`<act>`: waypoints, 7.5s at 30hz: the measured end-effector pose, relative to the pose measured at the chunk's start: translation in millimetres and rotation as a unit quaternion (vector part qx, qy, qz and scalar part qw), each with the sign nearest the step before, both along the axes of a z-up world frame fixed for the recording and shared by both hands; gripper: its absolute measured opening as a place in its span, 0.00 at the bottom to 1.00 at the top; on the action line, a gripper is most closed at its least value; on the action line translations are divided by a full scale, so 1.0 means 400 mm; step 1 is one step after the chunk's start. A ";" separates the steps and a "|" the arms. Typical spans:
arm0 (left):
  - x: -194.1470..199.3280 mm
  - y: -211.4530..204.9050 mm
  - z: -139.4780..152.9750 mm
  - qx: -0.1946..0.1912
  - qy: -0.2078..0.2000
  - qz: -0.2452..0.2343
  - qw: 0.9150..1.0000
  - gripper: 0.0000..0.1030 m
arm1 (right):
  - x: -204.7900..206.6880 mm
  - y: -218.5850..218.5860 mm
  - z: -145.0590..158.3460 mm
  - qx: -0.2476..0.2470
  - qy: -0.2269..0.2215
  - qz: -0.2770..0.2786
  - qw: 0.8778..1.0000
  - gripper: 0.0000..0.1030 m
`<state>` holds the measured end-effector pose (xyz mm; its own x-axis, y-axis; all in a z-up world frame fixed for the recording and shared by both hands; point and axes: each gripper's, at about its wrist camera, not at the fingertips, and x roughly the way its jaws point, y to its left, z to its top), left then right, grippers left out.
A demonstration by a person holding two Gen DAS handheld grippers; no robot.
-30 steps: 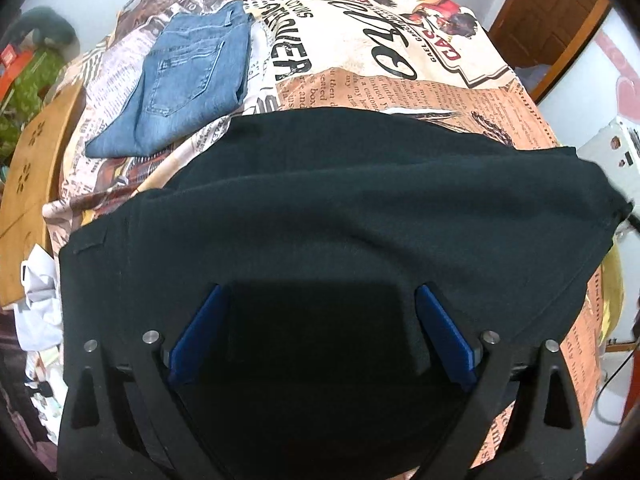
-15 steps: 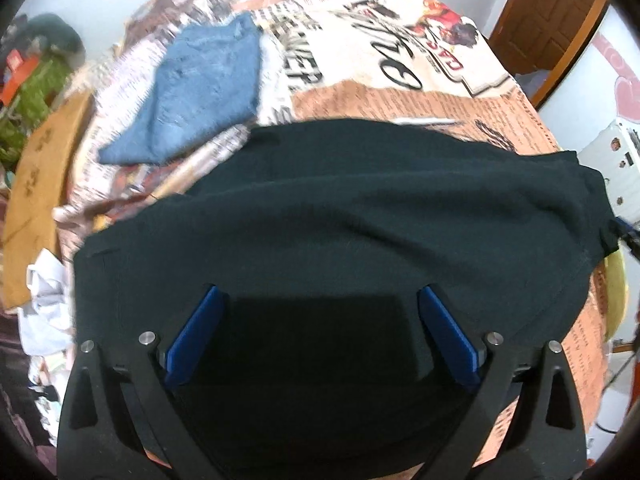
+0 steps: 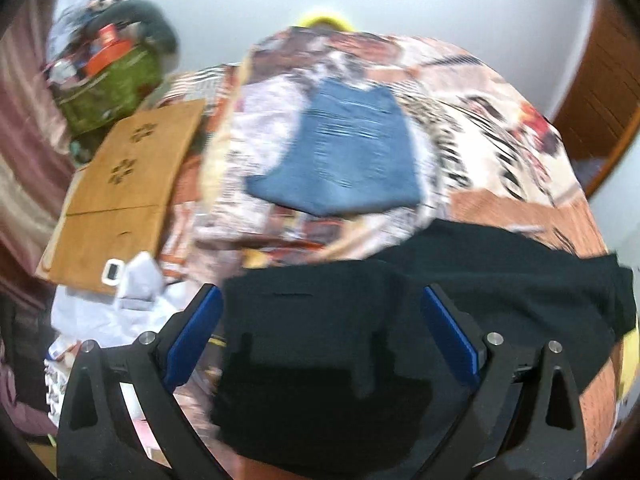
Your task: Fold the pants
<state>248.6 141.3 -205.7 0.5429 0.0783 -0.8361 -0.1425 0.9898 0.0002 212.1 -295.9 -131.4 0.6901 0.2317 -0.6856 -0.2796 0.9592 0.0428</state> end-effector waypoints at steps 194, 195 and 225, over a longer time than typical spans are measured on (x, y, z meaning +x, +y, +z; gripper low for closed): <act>-0.206 -0.310 -0.082 -0.065 0.049 -0.182 0.980 0.33 | -0.128 0.400 -0.190 0.037 0.146 0.271 0.951 0.06; -0.212 -0.296 -0.074 -0.063 0.043 -0.175 0.982 0.38 | -0.128 0.390 -0.185 0.040 0.145 0.265 0.952 0.10; -0.186 0.090 -0.249 -0.026 0.119 0.033 0.992 0.79 | -0.097 -0.038 -0.227 0.130 0.162 -0.019 0.978 0.45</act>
<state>174.3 177.2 -305.2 0.3249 0.0603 -0.9438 -0.2092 0.9778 -0.0095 173.2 -311.3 -222.1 0.4570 0.4061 -0.7914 -0.1758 0.9134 0.3672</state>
